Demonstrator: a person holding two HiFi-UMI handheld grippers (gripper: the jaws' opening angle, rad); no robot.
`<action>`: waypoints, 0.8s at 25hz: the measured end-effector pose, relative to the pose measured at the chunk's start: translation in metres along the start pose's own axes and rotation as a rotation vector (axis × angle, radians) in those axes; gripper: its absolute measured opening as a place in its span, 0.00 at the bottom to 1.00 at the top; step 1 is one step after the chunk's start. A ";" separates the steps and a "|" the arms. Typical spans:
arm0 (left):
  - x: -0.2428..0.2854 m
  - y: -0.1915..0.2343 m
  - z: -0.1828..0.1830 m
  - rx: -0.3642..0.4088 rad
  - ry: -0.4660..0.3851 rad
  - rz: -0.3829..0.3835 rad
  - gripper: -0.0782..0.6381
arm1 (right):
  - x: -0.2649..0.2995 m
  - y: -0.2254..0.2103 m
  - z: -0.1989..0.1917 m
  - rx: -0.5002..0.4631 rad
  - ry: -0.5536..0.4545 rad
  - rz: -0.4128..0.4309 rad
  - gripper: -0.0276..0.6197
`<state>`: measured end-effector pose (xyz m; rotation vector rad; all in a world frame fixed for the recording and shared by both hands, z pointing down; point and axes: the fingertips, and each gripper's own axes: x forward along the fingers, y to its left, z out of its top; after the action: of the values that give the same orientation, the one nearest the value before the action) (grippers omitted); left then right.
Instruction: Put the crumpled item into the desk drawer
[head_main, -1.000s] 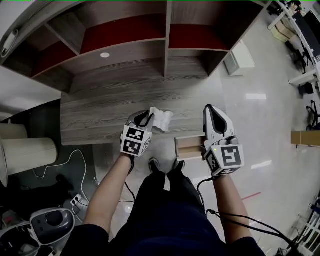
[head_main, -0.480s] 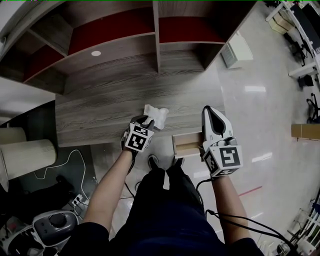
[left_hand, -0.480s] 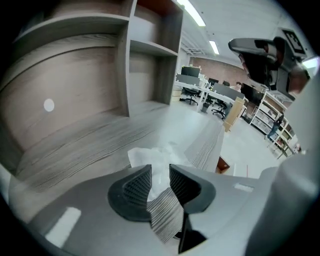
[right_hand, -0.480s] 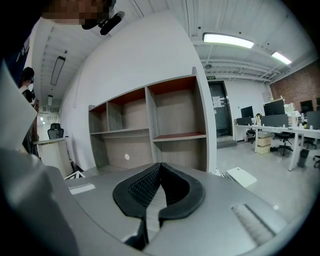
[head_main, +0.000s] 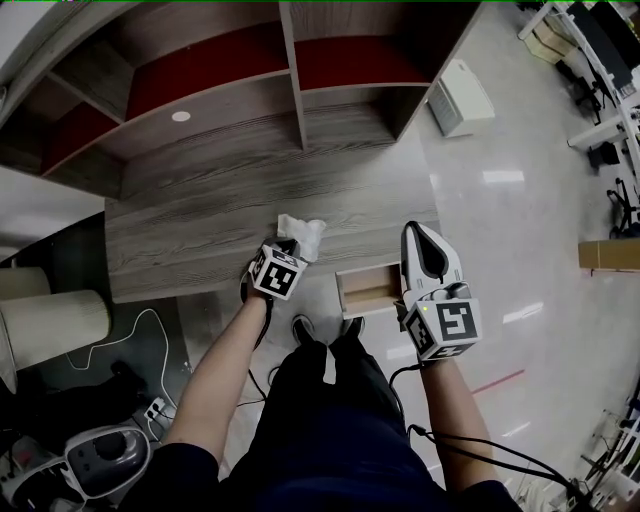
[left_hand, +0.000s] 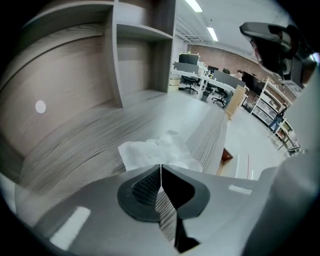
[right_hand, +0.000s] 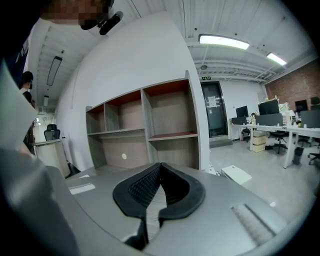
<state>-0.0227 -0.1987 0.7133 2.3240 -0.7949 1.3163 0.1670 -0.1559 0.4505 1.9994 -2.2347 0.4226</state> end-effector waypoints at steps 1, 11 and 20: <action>-0.001 -0.002 0.001 -0.003 0.001 0.000 0.12 | -0.003 -0.002 0.001 0.002 -0.002 -0.002 0.05; -0.026 -0.027 0.025 0.048 -0.095 -0.033 0.12 | -0.007 0.004 0.011 -0.008 -0.016 0.010 0.05; -0.030 -0.083 0.044 0.176 -0.143 -0.113 0.12 | -0.031 -0.016 0.011 0.005 -0.036 -0.036 0.05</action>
<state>0.0465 -0.1495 0.6625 2.5839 -0.6005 1.2276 0.1878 -0.1311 0.4341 2.0623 -2.2170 0.3923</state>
